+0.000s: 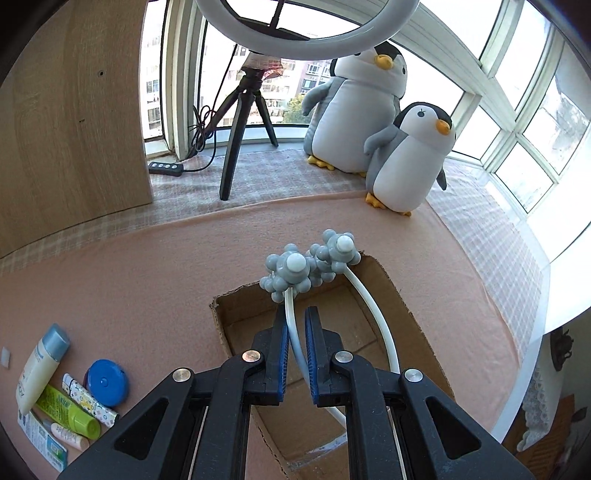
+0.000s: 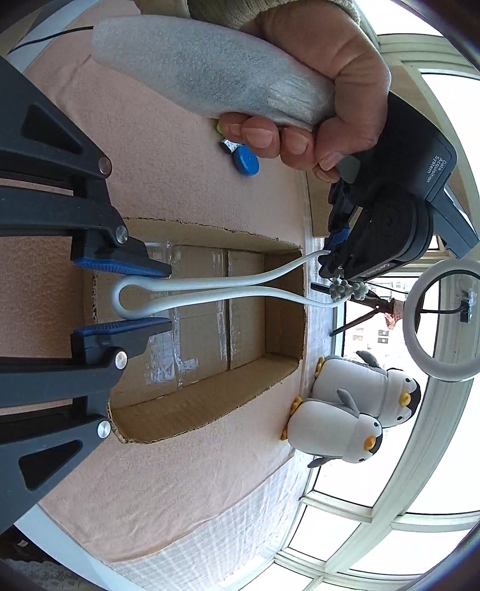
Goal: Organize objects
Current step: 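Carry the white roller with both tools into the cardboard box and release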
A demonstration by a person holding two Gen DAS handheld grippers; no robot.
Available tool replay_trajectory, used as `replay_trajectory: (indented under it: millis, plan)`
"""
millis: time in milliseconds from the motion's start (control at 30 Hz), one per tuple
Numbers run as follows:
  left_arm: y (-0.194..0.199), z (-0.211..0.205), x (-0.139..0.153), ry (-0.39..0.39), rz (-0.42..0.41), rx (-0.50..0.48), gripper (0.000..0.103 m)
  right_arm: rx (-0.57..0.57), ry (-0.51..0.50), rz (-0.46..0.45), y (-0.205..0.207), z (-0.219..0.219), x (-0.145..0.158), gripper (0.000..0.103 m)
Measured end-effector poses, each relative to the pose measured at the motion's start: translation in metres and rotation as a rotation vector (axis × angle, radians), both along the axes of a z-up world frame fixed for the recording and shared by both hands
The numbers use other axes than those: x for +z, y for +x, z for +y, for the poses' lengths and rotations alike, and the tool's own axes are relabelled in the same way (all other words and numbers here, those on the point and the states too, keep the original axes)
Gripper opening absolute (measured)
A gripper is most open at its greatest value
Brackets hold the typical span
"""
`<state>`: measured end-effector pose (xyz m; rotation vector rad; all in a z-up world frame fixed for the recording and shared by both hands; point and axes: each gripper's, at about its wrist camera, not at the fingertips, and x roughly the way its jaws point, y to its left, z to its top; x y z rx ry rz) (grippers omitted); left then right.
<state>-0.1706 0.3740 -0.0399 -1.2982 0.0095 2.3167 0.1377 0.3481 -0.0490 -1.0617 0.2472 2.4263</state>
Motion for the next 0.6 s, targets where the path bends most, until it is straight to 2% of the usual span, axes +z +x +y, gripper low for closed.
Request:
replay_trajectory:
  millis: [67, 100, 133, 200, 233, 267, 300, 600]
  plan:
    - [-0.001, 0.005, -0.003, -0.024, 0.017, 0.005, 0.012, -0.005, -0.005, -0.004, 0.000, 0.007, -0.003, 0.020]
    - [-0.001, 0.005, -0.005, -0.046, 0.036, 0.017, 0.025, -0.008, -0.007, -0.007, 0.000, 0.010, -0.004, 0.020]
    - [-0.001, 0.004, -0.005, -0.066, 0.056, 0.031, 0.049, -0.011, -0.005, -0.017, -0.001, 0.012, -0.006, 0.020]
    - [0.001, -0.004, -0.003, -0.070, 0.102, 0.049, 0.072, -0.024, 0.003, -0.051, -0.003, 0.017, -0.012, 0.021]
    - [0.002, -0.009, -0.002, -0.066, 0.120, 0.044, 0.073, -0.035, 0.006, -0.050, -0.003, 0.019, -0.013, 0.024]
    - [0.003, -0.012, 0.000, -0.074, 0.128, 0.038, 0.073, -0.054, 0.009, -0.041, -0.001, 0.021, -0.012, 0.035]
    - [0.002, -0.016, 0.001, -0.078, 0.132, 0.034, 0.073, -0.066, 0.007, -0.026, 0.002, 0.022, -0.010, 0.041]
    - [0.012, -0.087, 0.023, -0.090, 0.173, 0.082, 0.077, -0.045, 0.019, -0.003, -0.012, 0.016, 0.002, 0.041]
